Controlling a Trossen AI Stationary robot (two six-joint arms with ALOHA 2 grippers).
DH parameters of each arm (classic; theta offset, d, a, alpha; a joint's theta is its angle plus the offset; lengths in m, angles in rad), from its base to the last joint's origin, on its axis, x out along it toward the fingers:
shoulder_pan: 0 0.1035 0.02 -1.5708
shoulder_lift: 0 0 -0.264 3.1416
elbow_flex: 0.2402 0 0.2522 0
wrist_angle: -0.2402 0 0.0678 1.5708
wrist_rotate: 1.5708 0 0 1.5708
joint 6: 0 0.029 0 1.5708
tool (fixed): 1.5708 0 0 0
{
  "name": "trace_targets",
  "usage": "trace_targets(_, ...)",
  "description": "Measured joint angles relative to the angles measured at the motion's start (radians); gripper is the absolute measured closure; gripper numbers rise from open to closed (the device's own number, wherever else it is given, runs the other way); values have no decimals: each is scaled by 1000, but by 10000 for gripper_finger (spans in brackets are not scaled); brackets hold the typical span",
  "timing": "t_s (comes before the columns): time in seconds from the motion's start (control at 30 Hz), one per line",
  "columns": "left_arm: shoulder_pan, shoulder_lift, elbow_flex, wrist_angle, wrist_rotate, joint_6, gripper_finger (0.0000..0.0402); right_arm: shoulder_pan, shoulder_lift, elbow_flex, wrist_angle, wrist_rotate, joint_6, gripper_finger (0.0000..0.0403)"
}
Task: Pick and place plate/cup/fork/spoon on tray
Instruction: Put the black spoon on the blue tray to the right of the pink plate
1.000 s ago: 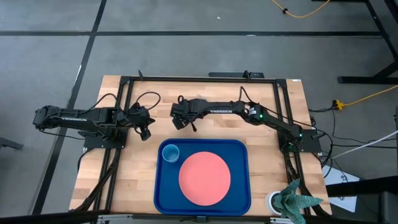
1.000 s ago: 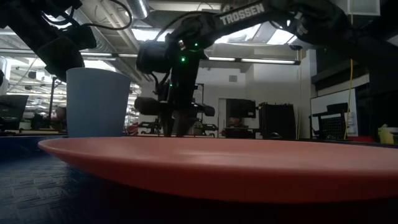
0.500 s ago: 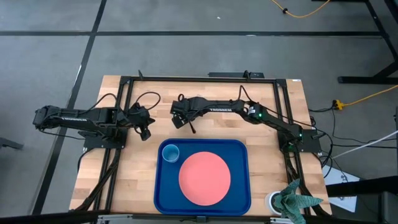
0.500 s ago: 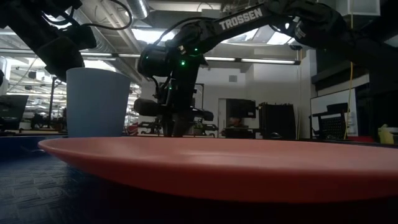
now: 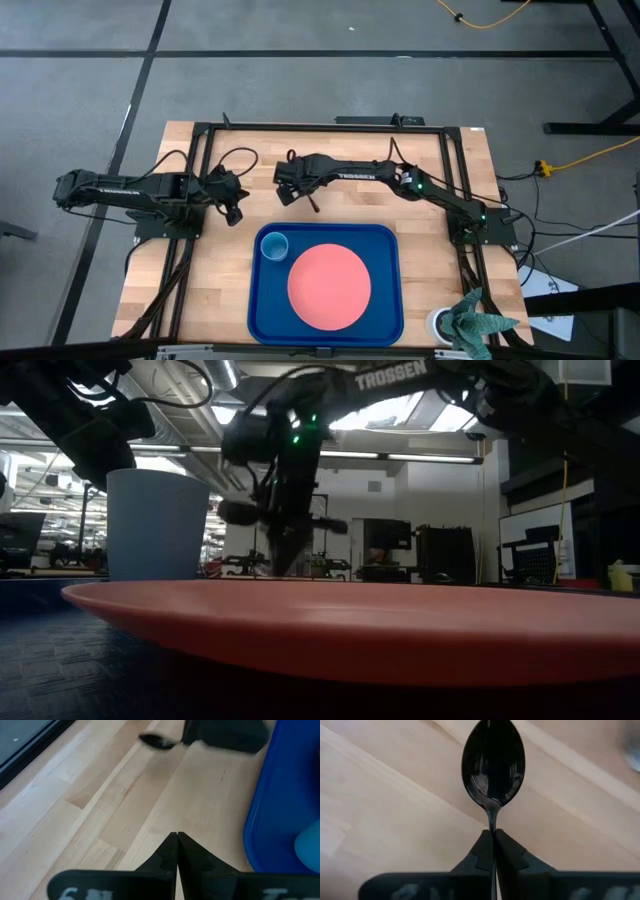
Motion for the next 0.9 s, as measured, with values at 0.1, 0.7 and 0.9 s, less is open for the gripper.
trace_targets(0.1,0,0,0,0,0,0,401,22,-34,7,-71,19,55,400)
trace_targets(0.7,0,0,0,0,0,0,401,456,-157,-35,-445,29,825,401)
trace_targets(0.9,0,0,0,-1,2,0,401,552,-211,-168,-439,-17,1044,401)
